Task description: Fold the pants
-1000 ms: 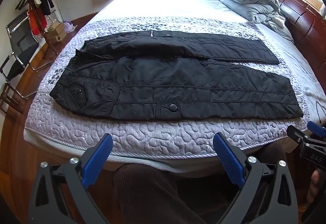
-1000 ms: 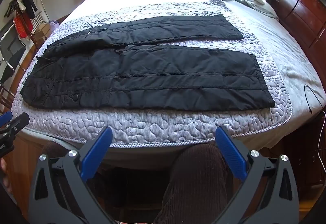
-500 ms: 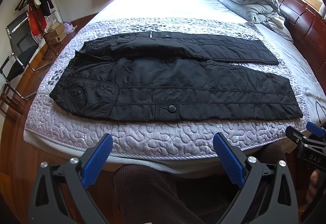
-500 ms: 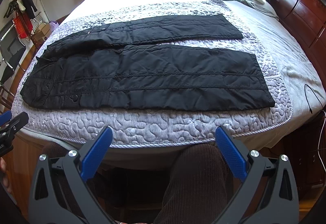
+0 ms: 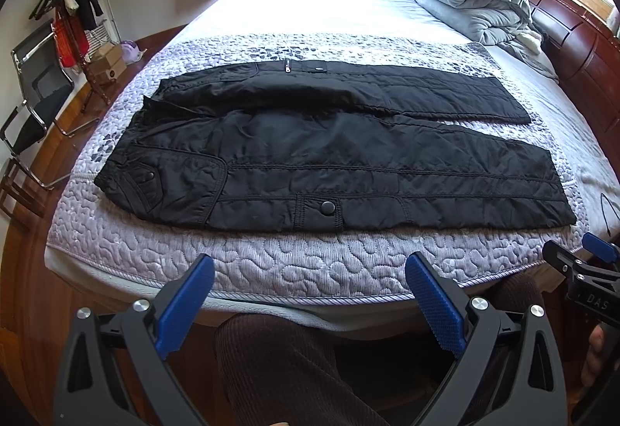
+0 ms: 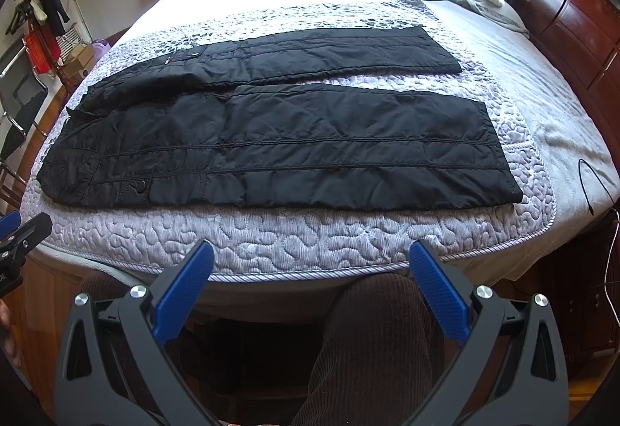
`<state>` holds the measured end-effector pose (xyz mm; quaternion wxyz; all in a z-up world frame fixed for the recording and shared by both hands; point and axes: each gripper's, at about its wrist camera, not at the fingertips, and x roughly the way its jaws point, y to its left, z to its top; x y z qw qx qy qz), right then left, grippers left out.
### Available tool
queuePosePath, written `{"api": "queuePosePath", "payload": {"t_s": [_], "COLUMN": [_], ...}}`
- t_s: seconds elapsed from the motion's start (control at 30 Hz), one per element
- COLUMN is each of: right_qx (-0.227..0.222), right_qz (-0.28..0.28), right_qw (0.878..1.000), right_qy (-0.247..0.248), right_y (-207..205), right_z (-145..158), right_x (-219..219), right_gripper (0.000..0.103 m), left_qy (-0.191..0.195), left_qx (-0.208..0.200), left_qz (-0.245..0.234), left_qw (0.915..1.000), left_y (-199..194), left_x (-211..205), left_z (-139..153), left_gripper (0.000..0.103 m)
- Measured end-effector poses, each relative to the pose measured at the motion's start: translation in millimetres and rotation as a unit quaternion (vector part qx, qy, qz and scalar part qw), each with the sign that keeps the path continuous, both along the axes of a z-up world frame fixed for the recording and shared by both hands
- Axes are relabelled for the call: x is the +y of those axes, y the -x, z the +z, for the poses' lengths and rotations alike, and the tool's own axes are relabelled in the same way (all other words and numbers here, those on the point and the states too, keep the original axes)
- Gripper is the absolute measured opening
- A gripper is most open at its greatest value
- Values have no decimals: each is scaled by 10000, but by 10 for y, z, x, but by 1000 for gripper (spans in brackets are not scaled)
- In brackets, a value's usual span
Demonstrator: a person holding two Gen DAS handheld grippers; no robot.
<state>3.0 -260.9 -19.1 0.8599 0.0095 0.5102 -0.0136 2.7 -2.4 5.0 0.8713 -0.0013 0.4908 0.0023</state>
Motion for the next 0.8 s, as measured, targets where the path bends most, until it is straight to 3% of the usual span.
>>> {"api": "queuePosePath", "payload": {"t_s": [0.8], "right_qx": [53], "right_qz": [-41], "right_qw": [10000], "right_qy": [19], "right_y": [-90], "right_z": [-51], "right_x": [-42], "right_gripper": [101], "left_qy": [-57], "left_qx": [-113], "left_qz": [-18], "left_qw": [9999], "left_y": [-84], "left_x": [-22], "left_z": [45], "left_gripper": [99]}}
